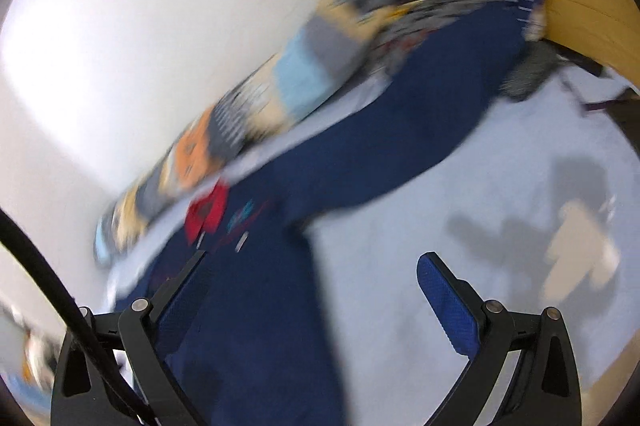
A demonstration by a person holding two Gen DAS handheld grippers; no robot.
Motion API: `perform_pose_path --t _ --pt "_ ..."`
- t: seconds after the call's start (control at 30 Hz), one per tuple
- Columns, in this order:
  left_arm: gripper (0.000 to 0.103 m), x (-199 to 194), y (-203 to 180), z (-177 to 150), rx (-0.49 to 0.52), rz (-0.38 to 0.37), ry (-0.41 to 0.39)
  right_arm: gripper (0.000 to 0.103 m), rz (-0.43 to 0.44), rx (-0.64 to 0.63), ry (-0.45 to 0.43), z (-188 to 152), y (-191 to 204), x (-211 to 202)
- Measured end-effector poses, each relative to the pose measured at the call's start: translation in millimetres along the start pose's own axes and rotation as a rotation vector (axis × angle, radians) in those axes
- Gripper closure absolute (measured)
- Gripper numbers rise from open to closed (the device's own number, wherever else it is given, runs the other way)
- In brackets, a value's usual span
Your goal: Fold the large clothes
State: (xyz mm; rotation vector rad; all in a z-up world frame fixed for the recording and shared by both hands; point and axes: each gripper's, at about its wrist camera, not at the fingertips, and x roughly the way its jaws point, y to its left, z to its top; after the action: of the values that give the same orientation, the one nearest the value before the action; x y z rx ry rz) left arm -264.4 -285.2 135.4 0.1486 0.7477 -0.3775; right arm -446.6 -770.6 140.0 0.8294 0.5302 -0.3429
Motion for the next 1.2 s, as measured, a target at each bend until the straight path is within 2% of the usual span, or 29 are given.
perform_pose_path --t 0.13,0.23,0.3,0.37,0.5,0.7,1.0,1.03,1.07,1.2 --pt "0.000 0 -6 -2 0.035 0.003 -0.001 0.002 0.054 0.199 -0.094 61 -75 11" --pt "0.000 7 -5 -4 0.034 -0.004 0.014 0.010 0.062 0.269 -0.158 95 -114 24" --pt "0.000 14 -6 -5 0.038 -0.001 0.027 0.020 0.053 0.309 -0.174 111 -134 36" --pt "0.000 23 -10 -5 0.054 0.002 0.043 0.022 0.056 0.333 -0.179 125 -151 54" --pt "0.000 35 -16 -4 0.055 -0.012 0.061 0.023 0.069 0.375 -0.190 139 -175 80" --pt "0.000 52 -27 -5 0.071 -0.034 0.091 0.023 0.025 0.419 -0.177 149 -195 122" --pt "0.000 62 -32 -2 0.070 -0.061 0.098 0.022 0.142 0.462 -0.247 152 -215 161" --pt "0.000 63 -31 -2 0.071 -0.061 0.100 0.026 0.140 0.455 -0.250 152 -215 162" --pt "0.000 63 -31 -2 0.072 -0.059 0.102 0.042 0.119 0.451 -0.259 152 -213 161" --pt "0.000 59 -28 -1 0.055 -0.070 0.099 0.066 0.072 0.424 -0.310 145 -204 145"
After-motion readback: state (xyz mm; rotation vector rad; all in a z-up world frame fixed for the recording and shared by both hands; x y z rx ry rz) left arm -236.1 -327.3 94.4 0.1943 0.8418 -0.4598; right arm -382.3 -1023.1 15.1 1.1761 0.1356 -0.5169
